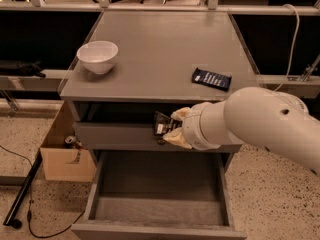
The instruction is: Pick rxbar chocolate from middle drawer and place on counter
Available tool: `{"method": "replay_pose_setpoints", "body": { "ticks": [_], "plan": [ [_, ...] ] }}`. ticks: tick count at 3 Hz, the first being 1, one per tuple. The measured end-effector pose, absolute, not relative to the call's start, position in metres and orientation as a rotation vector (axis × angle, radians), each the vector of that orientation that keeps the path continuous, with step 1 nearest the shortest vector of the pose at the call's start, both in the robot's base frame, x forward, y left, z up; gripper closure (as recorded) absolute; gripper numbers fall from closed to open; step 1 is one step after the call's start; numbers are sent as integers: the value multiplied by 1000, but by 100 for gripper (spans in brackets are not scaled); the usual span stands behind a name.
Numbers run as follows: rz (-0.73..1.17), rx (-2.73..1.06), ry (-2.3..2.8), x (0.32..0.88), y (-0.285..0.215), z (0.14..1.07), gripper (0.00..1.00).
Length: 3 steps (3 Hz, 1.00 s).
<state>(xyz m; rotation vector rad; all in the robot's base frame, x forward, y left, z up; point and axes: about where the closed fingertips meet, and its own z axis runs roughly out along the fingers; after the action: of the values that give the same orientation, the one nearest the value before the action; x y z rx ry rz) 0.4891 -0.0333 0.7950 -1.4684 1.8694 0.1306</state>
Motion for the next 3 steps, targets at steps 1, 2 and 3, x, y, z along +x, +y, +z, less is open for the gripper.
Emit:
{"method": "replay_pose_setpoints", "body": {
  "ticks": [1, 2, 3],
  "plan": [
    [87, -1398, 1831, 518, -28, 825, 100],
    [89, -1312, 1802, 559, -28, 854, 100],
    [124, -1161, 1835, 604, -67, 866, 100]
  ]
}}
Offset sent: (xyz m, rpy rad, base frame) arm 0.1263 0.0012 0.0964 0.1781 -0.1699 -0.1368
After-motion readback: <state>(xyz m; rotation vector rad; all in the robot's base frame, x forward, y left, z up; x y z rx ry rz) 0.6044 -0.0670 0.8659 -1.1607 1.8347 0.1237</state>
